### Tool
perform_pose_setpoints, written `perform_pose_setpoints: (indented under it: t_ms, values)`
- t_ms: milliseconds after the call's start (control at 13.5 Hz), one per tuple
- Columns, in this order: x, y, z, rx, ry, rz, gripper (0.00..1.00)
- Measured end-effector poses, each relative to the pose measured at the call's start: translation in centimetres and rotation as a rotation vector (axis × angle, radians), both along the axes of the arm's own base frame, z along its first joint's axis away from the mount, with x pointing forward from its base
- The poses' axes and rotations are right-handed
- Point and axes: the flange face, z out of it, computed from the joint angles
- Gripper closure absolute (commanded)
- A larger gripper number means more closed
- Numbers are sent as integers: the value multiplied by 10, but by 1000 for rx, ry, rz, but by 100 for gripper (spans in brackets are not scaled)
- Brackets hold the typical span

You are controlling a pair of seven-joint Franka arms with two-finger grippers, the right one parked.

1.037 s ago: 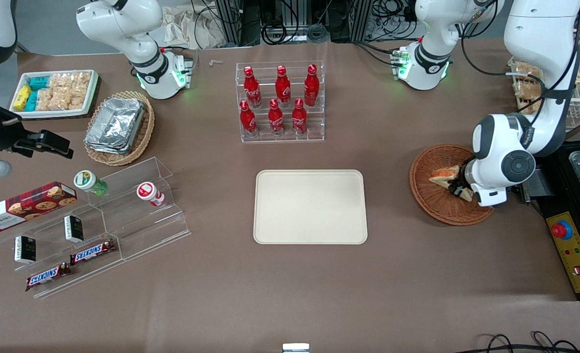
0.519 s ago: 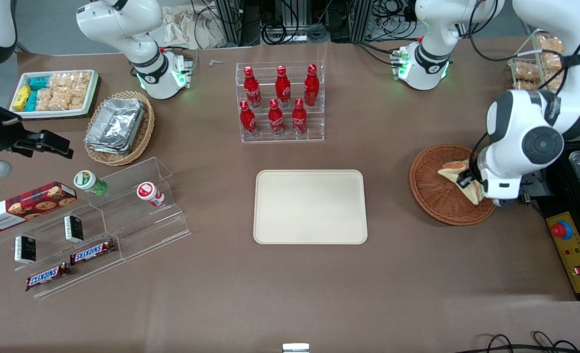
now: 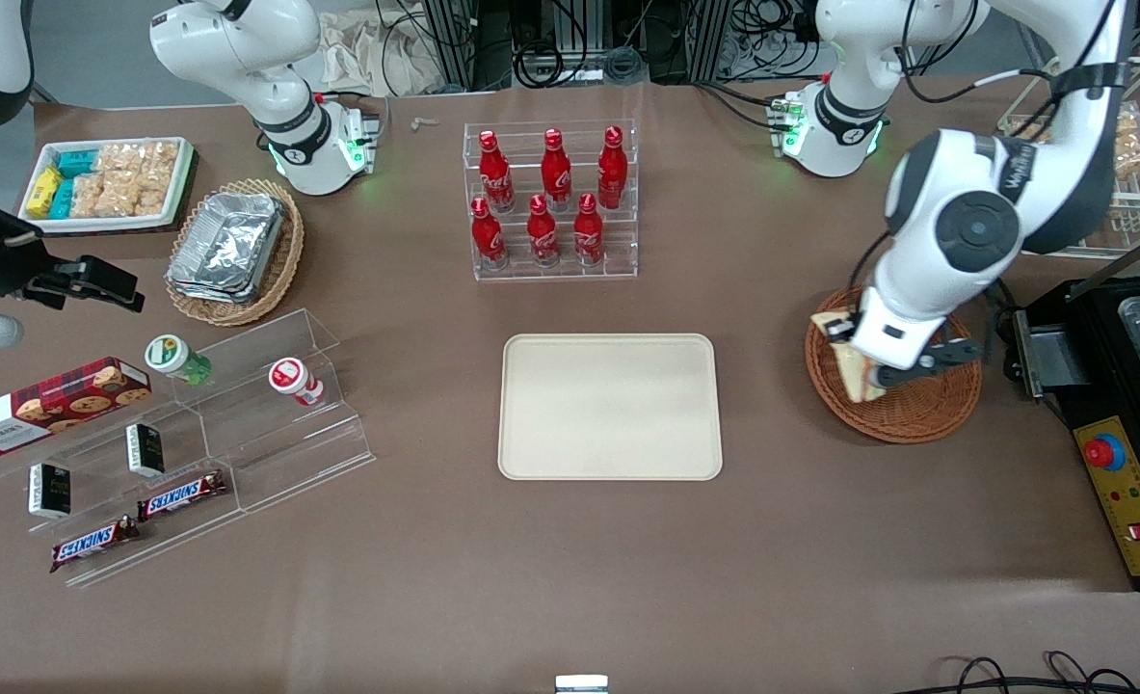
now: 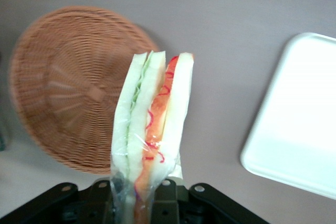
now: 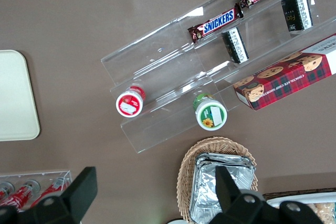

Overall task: Place sandwich from basket to tray
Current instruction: 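Lift the sandwich out of the basket toward the cream tray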

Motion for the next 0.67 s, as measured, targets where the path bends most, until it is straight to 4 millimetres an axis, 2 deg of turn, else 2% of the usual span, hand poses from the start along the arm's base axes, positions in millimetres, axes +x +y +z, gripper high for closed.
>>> perform_pose_setpoints:
  t_ms: [148, 370, 519, 667]
  values:
    - [-1, -30, 14, -25, -26, -63, 100]
    - [-1, -66, 21, -64, -70, -130, 100]
    - [-3, -88, 14, -90, -86, -166, 100]
    - [-7, -111, -1, -119, -82, -203, 100]
